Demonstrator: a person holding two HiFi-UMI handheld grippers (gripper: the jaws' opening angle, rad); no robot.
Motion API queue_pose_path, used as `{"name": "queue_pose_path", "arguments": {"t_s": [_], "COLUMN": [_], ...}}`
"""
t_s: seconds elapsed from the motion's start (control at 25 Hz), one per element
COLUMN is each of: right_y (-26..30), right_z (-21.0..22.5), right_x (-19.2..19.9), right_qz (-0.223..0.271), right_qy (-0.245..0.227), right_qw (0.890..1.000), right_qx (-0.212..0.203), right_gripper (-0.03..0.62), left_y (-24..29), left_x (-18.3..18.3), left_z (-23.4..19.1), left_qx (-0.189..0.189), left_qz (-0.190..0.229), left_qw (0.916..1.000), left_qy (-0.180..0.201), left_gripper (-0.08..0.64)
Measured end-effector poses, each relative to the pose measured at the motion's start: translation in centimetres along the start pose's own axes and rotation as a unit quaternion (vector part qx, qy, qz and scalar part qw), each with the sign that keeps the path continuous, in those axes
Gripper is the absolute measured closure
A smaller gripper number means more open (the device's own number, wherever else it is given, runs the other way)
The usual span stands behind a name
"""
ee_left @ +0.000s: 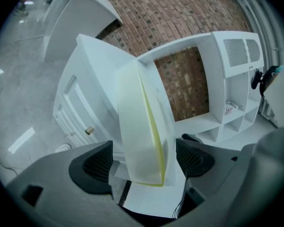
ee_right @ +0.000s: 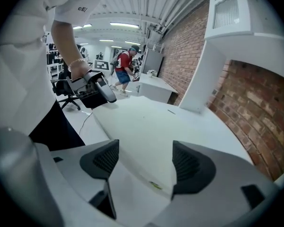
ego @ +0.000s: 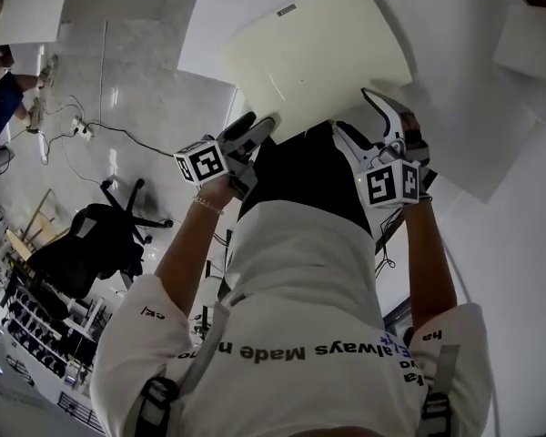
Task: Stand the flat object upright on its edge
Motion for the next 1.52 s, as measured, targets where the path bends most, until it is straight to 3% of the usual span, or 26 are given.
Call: {"name": "queue_pose_path", "arguments": {"t_s": [0.12,0.36,0.48,0.8,1.0,1.28,1.52], "right_y": [1.0,2.5,2.4,2.0,1.7,1.6,1.7], "right_z": [-0.3,-0.3,-0.5,-0.3,0.4,1.8,2.9], "right_x": [1.4,2.5,2.6,1.7,0.4,-1.6,-3.4], "right_qz": [-0.013,-0.018,-0.015,0.006,0.028,0.052,0.077], "right_qy": [-0.020,-0.041,-0.042,-0.014,0.008,0.037,0.068], "right_qw": [1.000,0.999,0.999,1.000,0.999,0.998,0.994], "right_qx": [0.002,0.010,0.014,0.015,0.014,0.028,0.037], "right_gripper": [0.290,0.290,0.290,0.291,0.291,0.293,0.293], "left_y": [0.8,1.7,1.7,0.3,-0.5,-1.3,-1.8], "left_x": [1.1,1.3,1.7,-0.5,-3.1,-7.8,-11.7], "left_z": [-0.2,0.4,0.8,2.2,3.8,6.6,9.0], "left_qx": [0.024,0.058,0.065,0.039,0.017,0.007,-0.009], "left_qz": [-0.001,-0.002,-0.006,0.023,0.041,0.095,0.117], "left_qw": [0.9995,0.9982,0.9979,0.9989,0.9983,0.9923,0.9863], "left_qy": [-0.019,-0.014,-0.009,0.007,0.039,0.079,0.115], "left_gripper": [0.186,0.187,0.232,0.256,0.256,0.256,0.256]}}
Point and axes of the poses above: the fingertips, and each gripper's own axes: y forward along the fingers, z to its right, x out of its underside, the point moved 1 cm from there along -y, backward along the fingers, and after that the axes turned 14 degrees about y, right-handed, at the moved point
